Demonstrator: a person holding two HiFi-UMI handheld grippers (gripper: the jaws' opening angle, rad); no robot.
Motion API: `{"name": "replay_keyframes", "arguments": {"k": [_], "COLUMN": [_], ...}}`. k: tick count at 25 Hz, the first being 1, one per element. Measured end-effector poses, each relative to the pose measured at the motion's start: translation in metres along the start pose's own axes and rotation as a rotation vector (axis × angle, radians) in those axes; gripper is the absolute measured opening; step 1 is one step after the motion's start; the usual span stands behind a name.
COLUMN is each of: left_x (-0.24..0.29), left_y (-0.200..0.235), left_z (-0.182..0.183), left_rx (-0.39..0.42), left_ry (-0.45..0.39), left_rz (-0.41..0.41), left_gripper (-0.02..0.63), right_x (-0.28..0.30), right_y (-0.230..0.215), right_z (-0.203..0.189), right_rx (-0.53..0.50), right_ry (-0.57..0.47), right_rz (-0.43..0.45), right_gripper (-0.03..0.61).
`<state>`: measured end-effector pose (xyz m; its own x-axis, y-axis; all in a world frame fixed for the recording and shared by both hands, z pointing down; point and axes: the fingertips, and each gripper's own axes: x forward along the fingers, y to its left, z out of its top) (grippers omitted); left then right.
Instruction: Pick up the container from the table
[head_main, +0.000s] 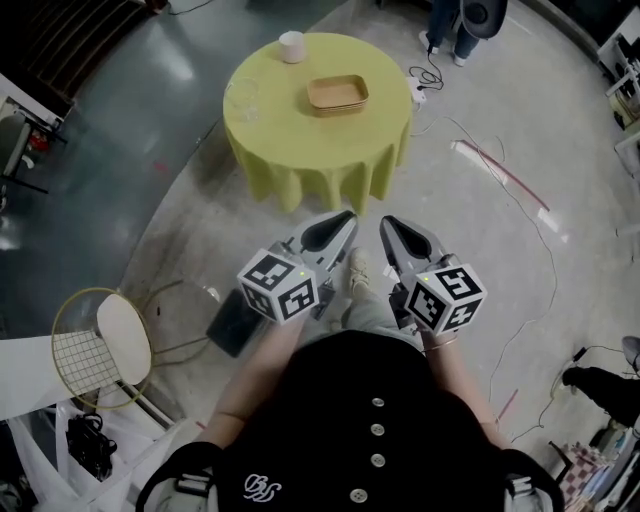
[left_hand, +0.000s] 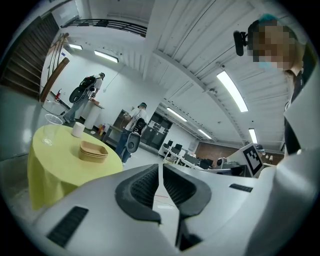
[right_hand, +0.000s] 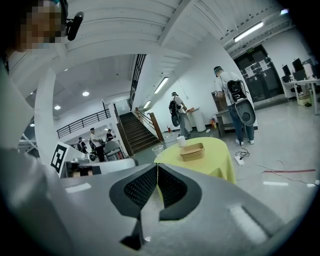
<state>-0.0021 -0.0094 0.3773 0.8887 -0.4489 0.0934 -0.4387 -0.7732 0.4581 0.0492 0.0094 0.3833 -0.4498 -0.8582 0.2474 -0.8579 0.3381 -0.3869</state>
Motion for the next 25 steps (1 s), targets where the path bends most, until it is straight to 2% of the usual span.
{"name": "replay_keyframes", "arguments": {"k": [16, 25], "left_x": [0.104, 0.135], "left_y": [0.077, 0.107], "left_z": [0.067, 0.083], "left_rx": [0.015, -0.003], "left_ry": [-0.065, -0.095], "left_rz": [0.092, 0.151], "left_gripper": [0.035, 0.035], "right_x": [0.093, 0.128], "right_y": [-0.087, -0.116], "right_z": [0.077, 0.096], "right_rx": [-0.027, -0.030], "right_ry": [0.016, 0.042], "right_rz": [0.098, 0.154], "right_gripper": [0.005, 0.006]}}
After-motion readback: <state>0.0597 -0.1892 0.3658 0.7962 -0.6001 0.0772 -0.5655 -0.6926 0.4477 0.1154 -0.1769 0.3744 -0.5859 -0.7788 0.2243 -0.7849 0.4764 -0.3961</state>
